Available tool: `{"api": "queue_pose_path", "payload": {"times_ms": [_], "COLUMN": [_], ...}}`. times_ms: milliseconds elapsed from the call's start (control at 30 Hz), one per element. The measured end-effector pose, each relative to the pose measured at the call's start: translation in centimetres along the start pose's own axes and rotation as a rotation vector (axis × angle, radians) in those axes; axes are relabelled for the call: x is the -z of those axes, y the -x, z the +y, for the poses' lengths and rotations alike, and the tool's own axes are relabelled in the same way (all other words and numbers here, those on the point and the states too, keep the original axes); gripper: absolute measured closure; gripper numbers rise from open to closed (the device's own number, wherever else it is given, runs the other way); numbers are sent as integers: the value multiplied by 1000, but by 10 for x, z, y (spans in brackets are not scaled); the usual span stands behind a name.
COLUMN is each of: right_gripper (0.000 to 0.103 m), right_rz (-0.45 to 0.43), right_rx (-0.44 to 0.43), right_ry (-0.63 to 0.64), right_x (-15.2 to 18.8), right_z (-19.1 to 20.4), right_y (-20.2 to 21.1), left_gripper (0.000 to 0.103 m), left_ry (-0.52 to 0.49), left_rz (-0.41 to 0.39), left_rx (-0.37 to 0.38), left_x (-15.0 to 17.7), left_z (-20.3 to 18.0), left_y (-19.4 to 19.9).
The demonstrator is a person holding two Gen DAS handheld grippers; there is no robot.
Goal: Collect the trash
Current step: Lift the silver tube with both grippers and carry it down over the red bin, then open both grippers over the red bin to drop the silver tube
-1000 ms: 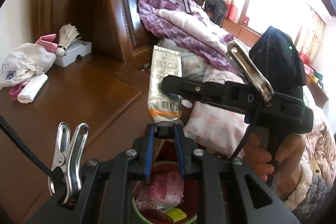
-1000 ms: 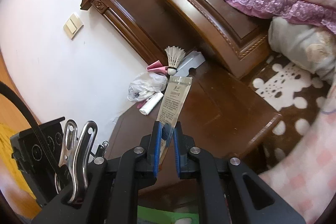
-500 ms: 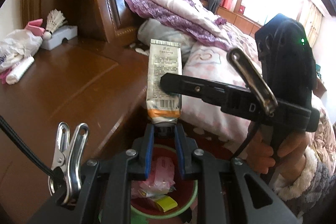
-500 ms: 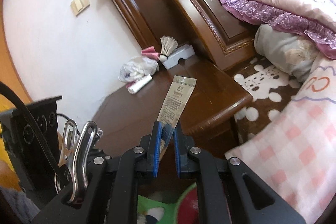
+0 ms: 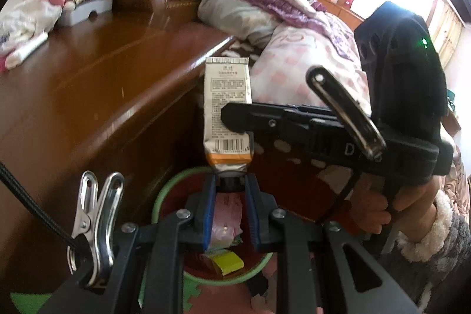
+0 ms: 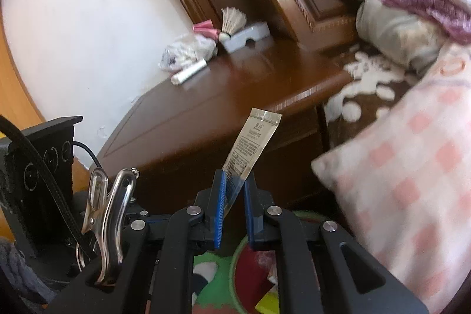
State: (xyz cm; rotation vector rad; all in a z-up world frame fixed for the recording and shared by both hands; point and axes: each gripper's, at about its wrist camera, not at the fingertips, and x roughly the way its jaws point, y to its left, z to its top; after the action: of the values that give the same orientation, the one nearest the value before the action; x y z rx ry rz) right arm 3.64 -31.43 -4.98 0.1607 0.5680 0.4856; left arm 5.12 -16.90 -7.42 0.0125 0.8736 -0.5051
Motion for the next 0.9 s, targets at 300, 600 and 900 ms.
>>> {"api": "queue_pose_path", "payload": {"times_ms": [300,600,900], "right_gripper": [90,90,89], "right_rz": [137,292,465], "right_rx": [34,97,147], "right_ry": [9,50,87], "right_x": [43,84,125], "right_z": [-5,-13,-25], "right_y": [-35,-86,-137], "left_gripper": [84,84,86], "left_ry": [8,17,129], "left_rz": [91,220,369], "left_rx": [-39,-68,-27], "left_x": [43,77,110], "left_z": [3,15,37], "left_y": [-29,-79,-122]}}
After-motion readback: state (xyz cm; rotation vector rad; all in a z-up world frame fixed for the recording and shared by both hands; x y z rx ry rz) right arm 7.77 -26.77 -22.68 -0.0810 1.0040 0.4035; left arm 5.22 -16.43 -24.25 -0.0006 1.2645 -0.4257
